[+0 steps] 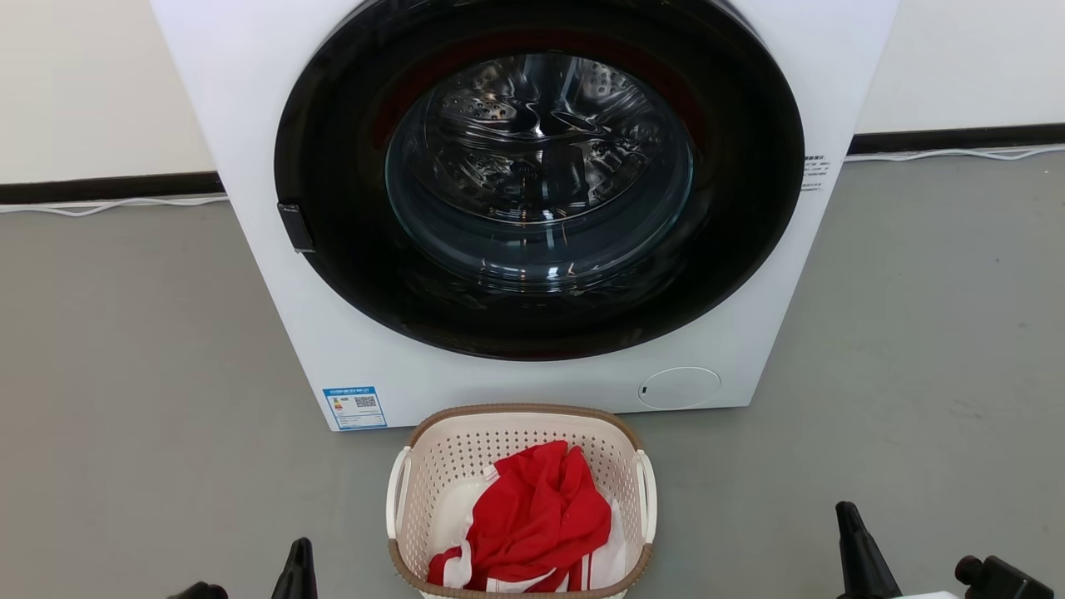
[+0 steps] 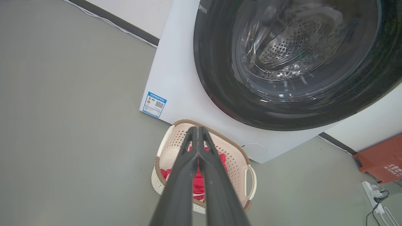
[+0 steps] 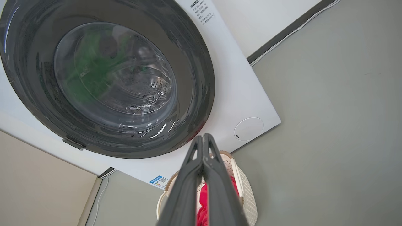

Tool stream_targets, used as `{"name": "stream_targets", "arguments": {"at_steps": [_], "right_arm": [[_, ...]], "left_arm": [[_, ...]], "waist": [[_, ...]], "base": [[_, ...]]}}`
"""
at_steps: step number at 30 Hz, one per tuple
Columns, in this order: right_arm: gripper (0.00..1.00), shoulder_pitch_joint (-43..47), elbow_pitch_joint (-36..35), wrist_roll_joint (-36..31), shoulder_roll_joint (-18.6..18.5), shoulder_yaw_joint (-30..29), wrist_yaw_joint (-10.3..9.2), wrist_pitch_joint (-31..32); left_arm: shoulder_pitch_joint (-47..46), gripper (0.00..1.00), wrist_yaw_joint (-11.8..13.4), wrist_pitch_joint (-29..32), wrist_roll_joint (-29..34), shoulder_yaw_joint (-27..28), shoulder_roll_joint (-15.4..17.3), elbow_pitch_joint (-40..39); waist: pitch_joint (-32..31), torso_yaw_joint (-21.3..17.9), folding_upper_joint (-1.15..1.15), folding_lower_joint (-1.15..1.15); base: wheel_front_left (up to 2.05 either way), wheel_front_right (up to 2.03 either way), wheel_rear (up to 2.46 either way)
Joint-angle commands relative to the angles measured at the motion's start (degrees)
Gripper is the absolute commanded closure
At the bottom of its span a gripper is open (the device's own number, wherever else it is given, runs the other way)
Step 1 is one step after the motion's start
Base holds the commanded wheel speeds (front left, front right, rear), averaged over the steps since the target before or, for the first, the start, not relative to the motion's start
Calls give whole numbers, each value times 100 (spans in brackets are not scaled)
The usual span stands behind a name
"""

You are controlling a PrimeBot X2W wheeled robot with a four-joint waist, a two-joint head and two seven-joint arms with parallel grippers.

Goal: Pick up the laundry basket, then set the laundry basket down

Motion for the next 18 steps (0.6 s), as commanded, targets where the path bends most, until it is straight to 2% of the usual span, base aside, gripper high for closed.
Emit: {"name": "stream_targets", "arguments": {"at_steps": [1,18], "right_arm": [[100,-324,-165,204,-62,13,14,66],[100,-480,-195,1203,-75,-63,19,319]], "left_arm": [[-305,100,-96,33,-199,99,46,-116],[-529,100,-313,285,-1280,236,52,-48]], "waist": [[3,0,0,-1],[26,-3,0,-1]], "base": [[0,0,0],[0,0,0]]}}
